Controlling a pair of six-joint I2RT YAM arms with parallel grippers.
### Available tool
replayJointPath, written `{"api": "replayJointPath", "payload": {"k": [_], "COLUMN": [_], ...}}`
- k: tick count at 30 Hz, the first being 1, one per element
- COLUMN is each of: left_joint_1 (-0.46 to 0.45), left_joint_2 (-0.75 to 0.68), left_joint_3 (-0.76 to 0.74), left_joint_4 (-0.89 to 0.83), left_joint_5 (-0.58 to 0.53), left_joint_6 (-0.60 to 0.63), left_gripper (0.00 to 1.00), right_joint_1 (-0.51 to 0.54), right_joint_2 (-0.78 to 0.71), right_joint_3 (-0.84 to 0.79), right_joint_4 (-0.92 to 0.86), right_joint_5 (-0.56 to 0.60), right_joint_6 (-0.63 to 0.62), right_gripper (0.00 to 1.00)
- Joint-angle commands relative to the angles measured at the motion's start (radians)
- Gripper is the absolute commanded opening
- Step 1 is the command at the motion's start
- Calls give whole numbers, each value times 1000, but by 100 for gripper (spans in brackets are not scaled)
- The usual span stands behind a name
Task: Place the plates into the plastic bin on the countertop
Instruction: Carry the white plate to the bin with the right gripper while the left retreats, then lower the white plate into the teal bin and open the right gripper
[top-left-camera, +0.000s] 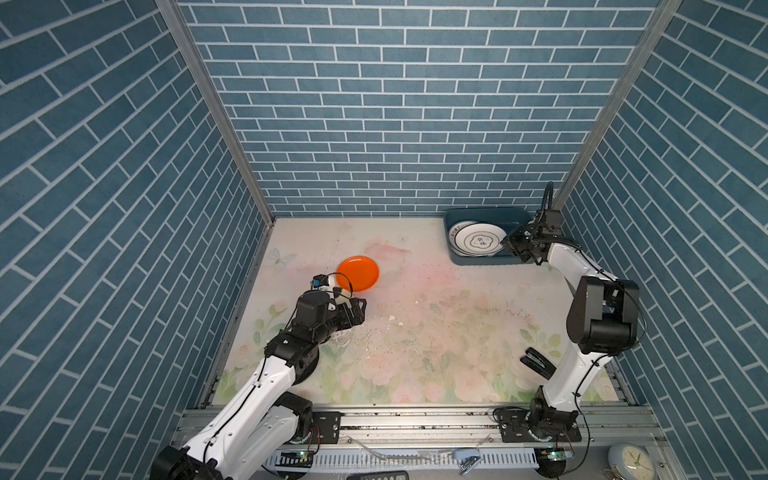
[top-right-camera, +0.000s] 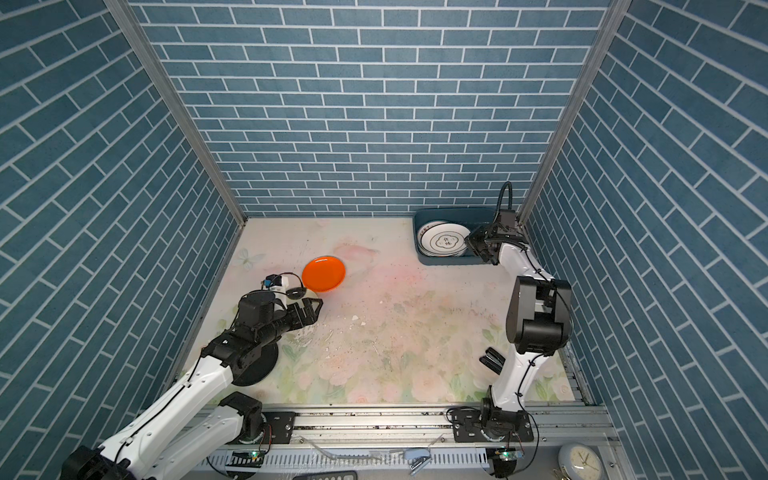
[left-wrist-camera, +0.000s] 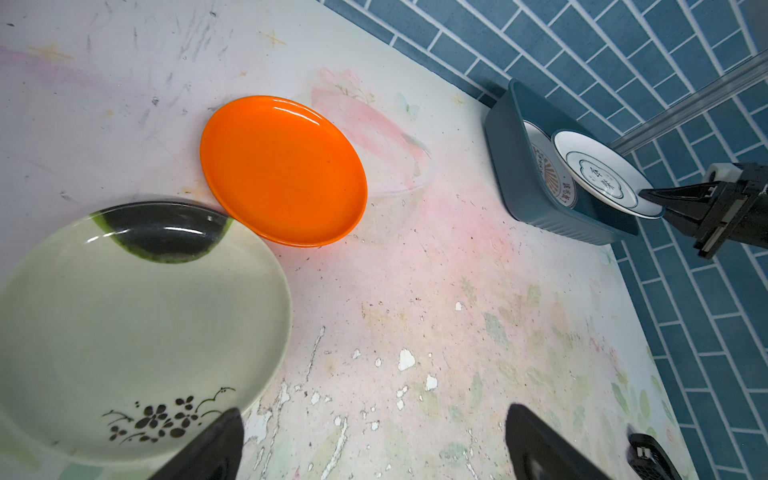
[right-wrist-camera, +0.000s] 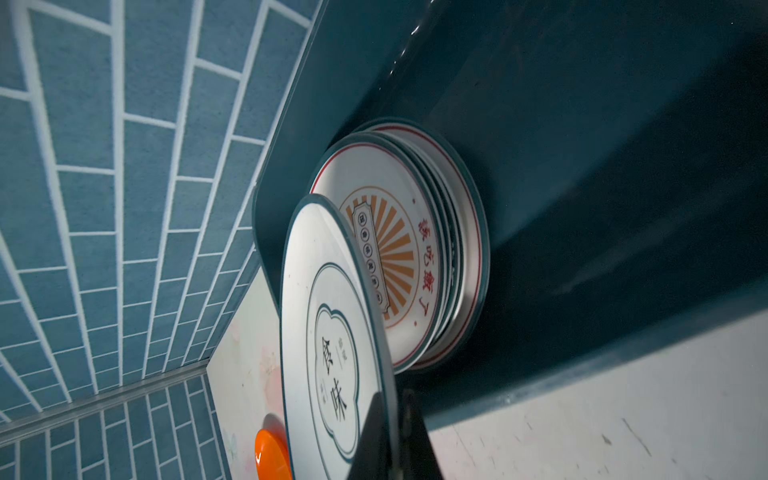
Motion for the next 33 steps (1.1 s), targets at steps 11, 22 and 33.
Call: {"api": "replayJointPath", "payload": {"k": [11, 22, 33], "left_joint_1": [8, 8, 8], "left_joint_2": [-25, -19, -25], "left_joint_3": [18, 19, 30], "left_joint_4": [-34, -47, -76], "left_joint_5": [-57, -70, -85], "left_joint_6": [20, 22, 34], "left_gripper": [100, 100, 100], "right_joint_1": [58, 74, 92], "right_joint_2": [215, 272, 211], "right_joint_3": [264, 324, 248], "right_joint_4": [-9, -52, -46], "right_joint_5": [90, 147, 218], "right_joint_6": [26, 10, -42], "right_gripper": [0, 0, 67]}}
